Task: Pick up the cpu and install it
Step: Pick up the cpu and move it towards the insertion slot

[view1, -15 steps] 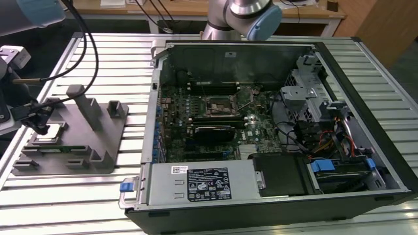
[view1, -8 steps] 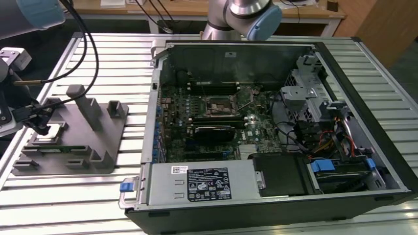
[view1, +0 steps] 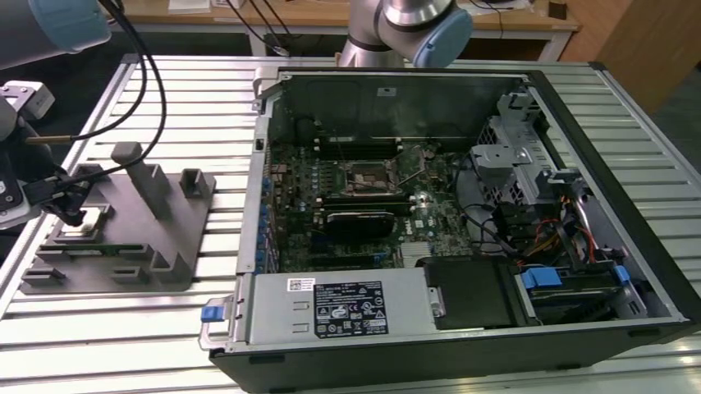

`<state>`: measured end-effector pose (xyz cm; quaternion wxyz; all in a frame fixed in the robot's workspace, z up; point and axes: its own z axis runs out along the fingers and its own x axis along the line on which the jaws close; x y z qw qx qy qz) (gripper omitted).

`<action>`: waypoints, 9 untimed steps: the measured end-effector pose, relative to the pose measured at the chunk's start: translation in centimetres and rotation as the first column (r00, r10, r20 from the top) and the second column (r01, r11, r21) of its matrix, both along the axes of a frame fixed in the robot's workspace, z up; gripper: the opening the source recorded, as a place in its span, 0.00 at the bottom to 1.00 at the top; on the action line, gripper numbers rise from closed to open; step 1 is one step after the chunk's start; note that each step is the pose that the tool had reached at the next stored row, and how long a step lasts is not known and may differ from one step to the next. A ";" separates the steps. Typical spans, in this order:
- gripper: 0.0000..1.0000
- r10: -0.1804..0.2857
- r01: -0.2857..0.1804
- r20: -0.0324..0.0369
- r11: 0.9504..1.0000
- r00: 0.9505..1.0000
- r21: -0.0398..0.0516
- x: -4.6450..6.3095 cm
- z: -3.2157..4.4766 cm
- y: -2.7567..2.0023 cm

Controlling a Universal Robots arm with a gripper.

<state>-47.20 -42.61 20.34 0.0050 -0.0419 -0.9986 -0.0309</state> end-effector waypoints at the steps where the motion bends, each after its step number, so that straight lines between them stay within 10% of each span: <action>1: 0.11 0.000 0.000 0.000 1.000 1.000 0.001 0.0 -0.07 0.03; 9: 0.11 0.004 -0.004 0.000 1.000 1.000 0.010 -0.2 -0.63 0.08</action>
